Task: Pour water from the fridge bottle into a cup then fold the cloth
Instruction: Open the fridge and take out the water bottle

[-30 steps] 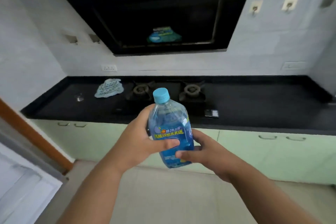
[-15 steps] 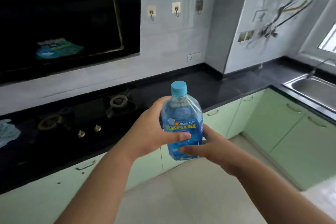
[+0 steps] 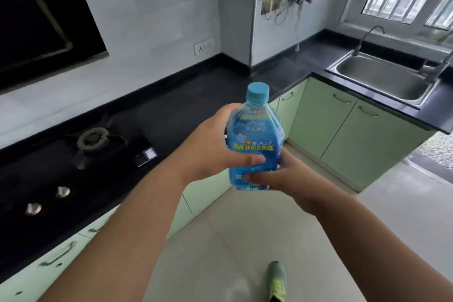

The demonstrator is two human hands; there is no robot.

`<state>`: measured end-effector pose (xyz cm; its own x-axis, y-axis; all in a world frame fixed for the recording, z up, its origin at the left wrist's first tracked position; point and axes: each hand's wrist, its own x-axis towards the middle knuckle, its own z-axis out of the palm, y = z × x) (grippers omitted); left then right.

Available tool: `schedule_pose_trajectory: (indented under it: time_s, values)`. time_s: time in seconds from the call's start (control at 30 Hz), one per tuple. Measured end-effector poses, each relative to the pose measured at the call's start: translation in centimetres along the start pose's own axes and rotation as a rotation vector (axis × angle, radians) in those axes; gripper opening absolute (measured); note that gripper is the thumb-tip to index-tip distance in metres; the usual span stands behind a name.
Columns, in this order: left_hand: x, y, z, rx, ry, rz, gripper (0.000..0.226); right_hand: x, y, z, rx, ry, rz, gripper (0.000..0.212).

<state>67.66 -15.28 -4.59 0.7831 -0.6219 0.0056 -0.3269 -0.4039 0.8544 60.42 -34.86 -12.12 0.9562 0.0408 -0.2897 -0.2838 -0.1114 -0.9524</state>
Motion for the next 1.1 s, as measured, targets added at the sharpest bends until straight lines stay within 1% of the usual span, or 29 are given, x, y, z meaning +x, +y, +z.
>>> schedule_pose_trajectory:
  time_s: [0.1,0.23,0.43,0.53,0.6,0.77,0.97,1.1]
  values:
    - [4.0,0.3,1.0,0.035,0.006,-0.005,0.088,2.9,0.2,-3.2,0.003,0.005,0.001,0.068]
    - [9.5,0.5,2.1,0.066,0.018,-0.042,0.086,7.4,0.5,-7.9,-0.015,0.011,0.018,0.081]
    - [16.8,-0.2,3.2,0.060,0.077,-0.090,0.088,13.8,-0.4,-13.6,-0.089,-0.039,0.054,0.086]
    - [19.9,-1.2,2.7,0.033,0.105,-0.113,0.089,16.9,-1.5,-15.3,-0.127,-0.065,0.071,0.076]
    - [21.9,-2.1,1.9,0.028,0.113,-0.121,0.090,19.1,-2.2,-15.9,-0.130,-0.079,0.077,0.070]
    - [27.9,-5.5,-1.3,0.030,0.118,-0.108,0.088,26.4,-3.8,-16.6,-0.171,-0.081,0.080,0.064]
    - [35.6,-10.1,-6.2,0.031,0.087,-0.080,0.090,35.9,-5.5,-17.2,-0.214,-0.037,0.108,0.071]
    - [39.7,-12.5,-9.3,0.028,0.096,-0.091,0.088,41.9,-6.7,-17.4,-0.251,-0.051,0.101,0.078]
